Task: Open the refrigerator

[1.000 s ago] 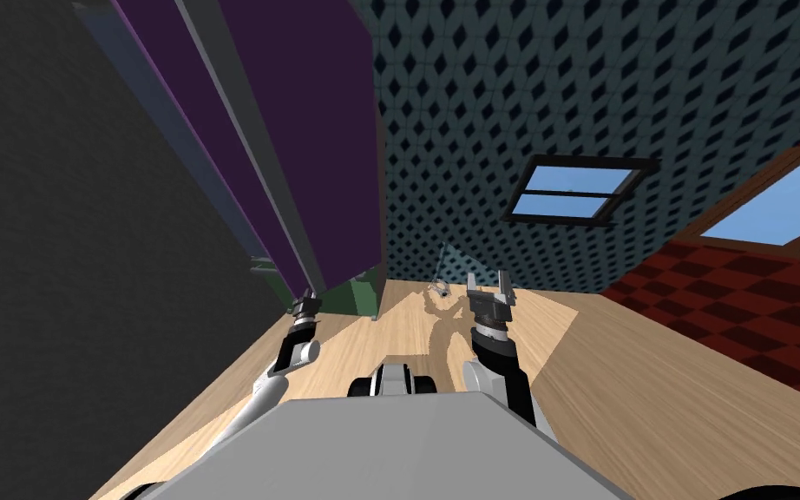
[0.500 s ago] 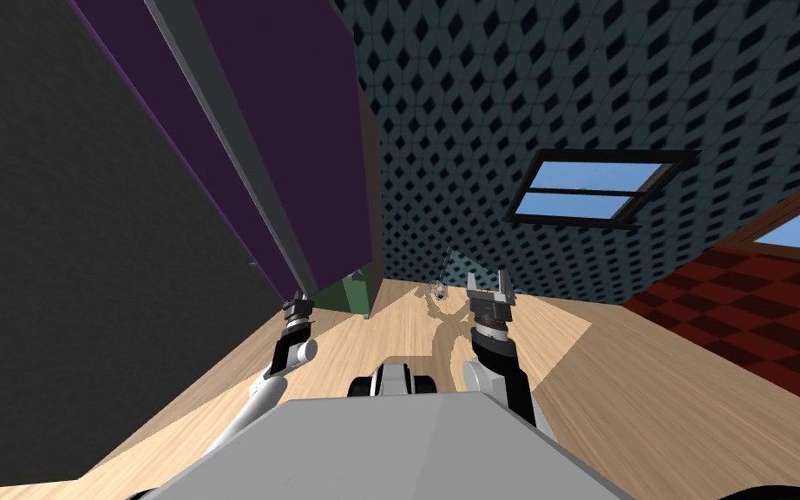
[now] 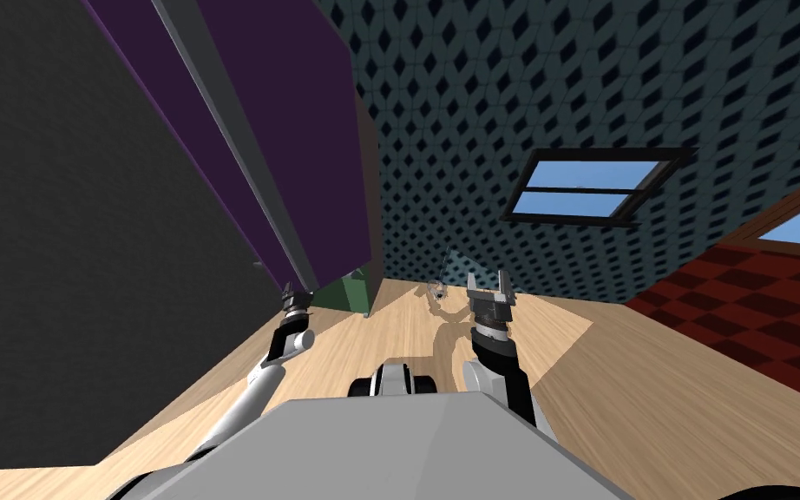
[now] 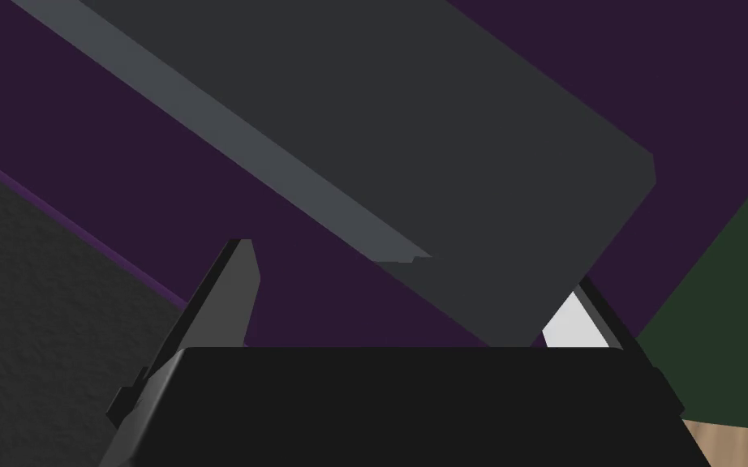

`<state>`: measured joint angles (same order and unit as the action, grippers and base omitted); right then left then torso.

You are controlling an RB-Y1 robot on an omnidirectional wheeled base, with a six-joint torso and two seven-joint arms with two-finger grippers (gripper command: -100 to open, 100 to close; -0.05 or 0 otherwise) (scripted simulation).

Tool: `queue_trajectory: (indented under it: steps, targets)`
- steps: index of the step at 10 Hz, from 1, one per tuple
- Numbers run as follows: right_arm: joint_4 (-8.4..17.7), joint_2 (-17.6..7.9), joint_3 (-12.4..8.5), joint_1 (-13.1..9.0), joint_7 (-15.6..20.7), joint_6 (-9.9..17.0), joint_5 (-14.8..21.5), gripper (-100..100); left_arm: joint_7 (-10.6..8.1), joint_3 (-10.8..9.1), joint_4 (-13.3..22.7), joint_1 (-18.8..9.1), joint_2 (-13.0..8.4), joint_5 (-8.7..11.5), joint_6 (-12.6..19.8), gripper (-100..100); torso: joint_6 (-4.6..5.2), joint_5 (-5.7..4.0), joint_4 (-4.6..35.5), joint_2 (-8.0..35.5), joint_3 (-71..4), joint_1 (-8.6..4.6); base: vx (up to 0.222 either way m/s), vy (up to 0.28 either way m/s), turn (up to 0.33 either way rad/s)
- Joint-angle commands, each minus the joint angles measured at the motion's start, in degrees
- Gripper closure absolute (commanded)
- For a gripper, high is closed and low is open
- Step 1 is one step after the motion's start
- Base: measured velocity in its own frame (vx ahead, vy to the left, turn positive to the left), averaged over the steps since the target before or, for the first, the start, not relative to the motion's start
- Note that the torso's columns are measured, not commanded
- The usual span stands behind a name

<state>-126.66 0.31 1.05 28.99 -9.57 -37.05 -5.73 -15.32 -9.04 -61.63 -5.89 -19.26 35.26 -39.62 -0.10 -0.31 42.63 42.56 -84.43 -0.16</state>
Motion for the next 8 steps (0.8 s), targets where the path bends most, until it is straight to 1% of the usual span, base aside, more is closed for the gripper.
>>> queue_trajectory:
  steps: [1, 2, 3, 8]
  targets:
    - [0.0, 0.0, 0.0, 0.0, 0.0, 0.0, 0.0, 0, 0.37, -1.29, -1.08, -2.51, -1.39, 0.74, 3.27, -100, 0.06, -0.13, 0.12, 0.18, 0.11, -0.27, -0.044, -0.024, 0.047]
    - [0.0, 0.0, 0.0, 0.0, 0.0, 0.0, 0.0, 0, 0.47, -0.84, 0.39, -2.26, -0.84, 0.53, 2.71, -100, 0.14, -0.19, 0.18, 0.25, 0.16, -0.42, -0.009, -0.002, 0.001]
    - [0.0, 0.0, 0.01, 0.0, 0.0, 0.0, 0.0, 0, 0.44, -0.87, 0.69, -2.32, -0.9, 0.56, 2.99, 0, 0.1, -0.08, 0.05, 0.23, 0.16, -0.38, 0.006, 0.005, -0.007]
    - [0.0, 0.0, 0.0, 0.0, 0.0, 0.0, 0.0, 0, 0.51, -0.61, 1.22, -1.87, -0.56, 0.56, 3.57, 0, 0.04, 0.2, -0.21, -0.11, -0.04, 0.08, 0.0, 0.0, 0.0]
